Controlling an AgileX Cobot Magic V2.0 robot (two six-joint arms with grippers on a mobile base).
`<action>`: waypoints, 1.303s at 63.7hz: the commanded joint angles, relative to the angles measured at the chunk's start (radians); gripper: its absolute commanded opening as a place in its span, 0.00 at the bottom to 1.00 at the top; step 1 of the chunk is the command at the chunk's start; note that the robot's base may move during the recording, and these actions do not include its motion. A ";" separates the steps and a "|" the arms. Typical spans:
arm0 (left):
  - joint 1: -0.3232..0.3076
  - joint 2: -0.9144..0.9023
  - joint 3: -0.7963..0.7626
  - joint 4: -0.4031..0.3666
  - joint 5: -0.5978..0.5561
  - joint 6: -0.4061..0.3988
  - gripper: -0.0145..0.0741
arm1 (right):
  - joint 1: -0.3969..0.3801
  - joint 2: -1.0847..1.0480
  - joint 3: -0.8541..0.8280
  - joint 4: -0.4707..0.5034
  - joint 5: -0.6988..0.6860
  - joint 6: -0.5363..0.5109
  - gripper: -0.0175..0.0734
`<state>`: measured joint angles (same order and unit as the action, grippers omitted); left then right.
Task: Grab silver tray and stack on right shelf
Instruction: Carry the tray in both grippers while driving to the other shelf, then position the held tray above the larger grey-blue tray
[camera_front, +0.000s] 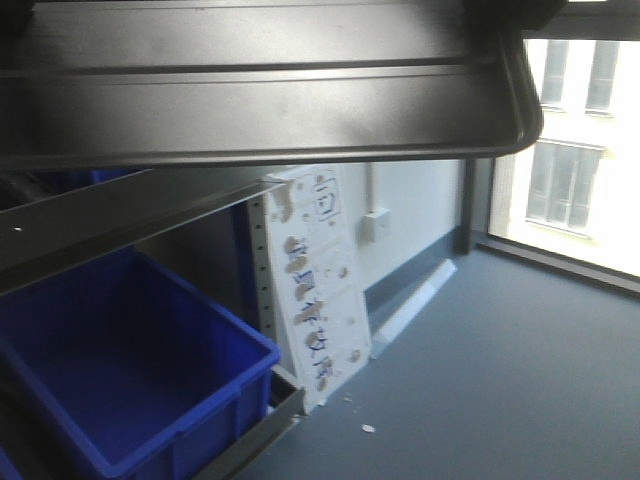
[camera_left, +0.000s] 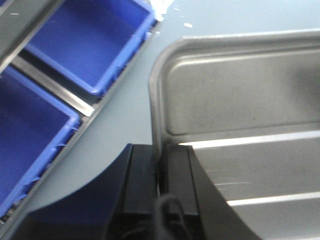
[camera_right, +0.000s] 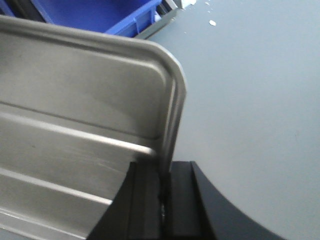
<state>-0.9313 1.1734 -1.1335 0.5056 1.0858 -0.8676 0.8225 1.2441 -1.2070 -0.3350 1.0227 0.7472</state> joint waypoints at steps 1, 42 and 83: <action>-0.008 -0.018 -0.032 0.053 0.010 0.028 0.06 | -0.002 -0.028 -0.033 -0.067 -0.040 -0.018 0.25; -0.008 -0.018 -0.032 0.053 0.010 0.028 0.06 | -0.002 -0.028 -0.033 -0.067 -0.040 -0.018 0.25; -0.008 -0.018 -0.032 0.053 0.010 0.028 0.06 | -0.002 -0.028 -0.033 -0.067 -0.040 -0.018 0.25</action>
<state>-0.9313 1.1734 -1.1335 0.5056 1.0876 -0.8676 0.8225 1.2441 -1.2070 -0.3350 1.0227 0.7472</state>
